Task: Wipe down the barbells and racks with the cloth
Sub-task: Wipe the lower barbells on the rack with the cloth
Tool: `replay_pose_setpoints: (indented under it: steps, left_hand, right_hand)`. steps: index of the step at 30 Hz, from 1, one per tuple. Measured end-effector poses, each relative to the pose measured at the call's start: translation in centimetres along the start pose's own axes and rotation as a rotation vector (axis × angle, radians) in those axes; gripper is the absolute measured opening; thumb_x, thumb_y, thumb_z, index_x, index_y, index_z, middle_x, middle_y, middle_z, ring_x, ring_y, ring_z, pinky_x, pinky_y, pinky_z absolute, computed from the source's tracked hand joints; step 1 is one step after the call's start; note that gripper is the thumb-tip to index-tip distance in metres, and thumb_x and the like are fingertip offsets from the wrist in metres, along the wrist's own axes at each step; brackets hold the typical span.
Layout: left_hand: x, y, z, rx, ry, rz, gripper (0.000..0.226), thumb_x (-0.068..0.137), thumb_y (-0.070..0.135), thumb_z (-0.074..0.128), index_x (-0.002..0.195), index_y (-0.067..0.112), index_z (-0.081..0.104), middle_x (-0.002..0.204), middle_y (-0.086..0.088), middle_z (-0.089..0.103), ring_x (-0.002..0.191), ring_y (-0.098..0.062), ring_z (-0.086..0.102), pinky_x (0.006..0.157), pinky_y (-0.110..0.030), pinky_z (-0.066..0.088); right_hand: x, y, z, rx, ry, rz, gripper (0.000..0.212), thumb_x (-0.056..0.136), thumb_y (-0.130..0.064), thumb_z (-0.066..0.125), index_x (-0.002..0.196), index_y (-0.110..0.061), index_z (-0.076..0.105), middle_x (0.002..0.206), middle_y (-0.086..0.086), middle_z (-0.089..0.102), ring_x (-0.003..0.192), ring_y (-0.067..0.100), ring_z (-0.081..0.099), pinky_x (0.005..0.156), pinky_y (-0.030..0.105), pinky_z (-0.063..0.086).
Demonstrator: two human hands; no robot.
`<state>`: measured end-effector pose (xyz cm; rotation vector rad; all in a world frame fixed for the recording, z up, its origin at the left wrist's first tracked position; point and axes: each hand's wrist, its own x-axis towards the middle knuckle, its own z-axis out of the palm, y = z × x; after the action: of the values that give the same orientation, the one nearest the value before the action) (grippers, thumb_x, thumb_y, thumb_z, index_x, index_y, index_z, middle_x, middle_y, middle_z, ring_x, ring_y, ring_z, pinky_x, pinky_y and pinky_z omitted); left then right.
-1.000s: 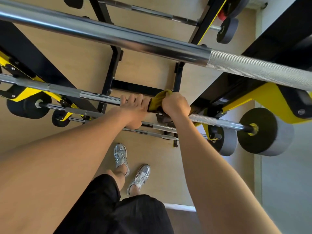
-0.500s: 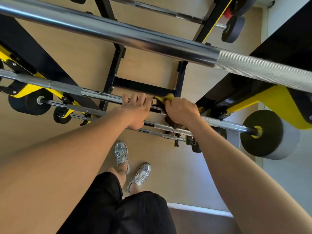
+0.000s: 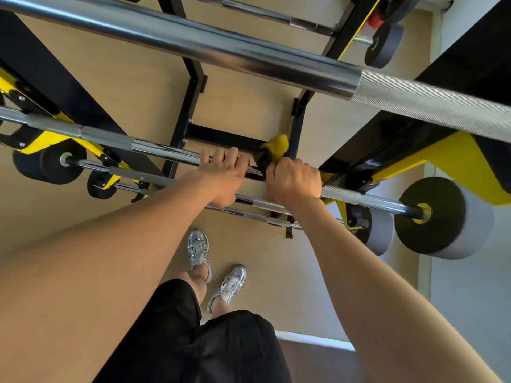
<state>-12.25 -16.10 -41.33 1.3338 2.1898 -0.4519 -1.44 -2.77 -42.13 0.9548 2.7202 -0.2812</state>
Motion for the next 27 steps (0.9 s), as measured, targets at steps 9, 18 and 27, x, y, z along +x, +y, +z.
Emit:
replay_pose_setpoints:
  steps: [9,18,27]
  left_hand:
    - [-0.3,0.3,0.1,0.000,0.008,-0.026,0.074,0.086,0.012,0.062,0.146,0.013,0.019,0.140,-0.016,0.027,0.133,-0.039,0.033,0.116,-0.061,0.029]
    - [-0.2,0.3,0.4,-0.007,0.025,-0.036,0.070,0.083,0.008,0.061,0.140,0.014,0.021,0.133,-0.014,0.030,0.127,-0.036,0.037,0.114,-0.063,0.030]
    - [-0.7,1.2,0.1,-0.018,0.018,-0.071,0.082,0.080,0.009,0.071,0.144,0.012,0.020,0.138,-0.018,0.032,0.132,-0.039,0.037,0.119,-0.068,0.024]
  right_hand:
    - [-0.8,0.1,0.9,0.237,0.181,0.158,0.044,0.111,-0.041,0.032,0.083,-0.017,0.056,0.073,0.000,0.058,0.072,0.031,0.059,0.071,0.038,0.045]
    - [0.9,2.0,-1.2,0.083,-0.097,0.220,0.041,0.107,-0.042,0.031,0.087,-0.017,0.056,0.074,0.000,0.049,0.073,0.028,0.053,0.071,0.036,0.037]
    - [-7.3,2.3,3.2,0.305,0.362,0.139,0.031,0.100,-0.009,0.061,0.130,-0.003,0.062,0.142,0.015,0.062,0.141,0.037,0.050,0.120,0.046,0.039]
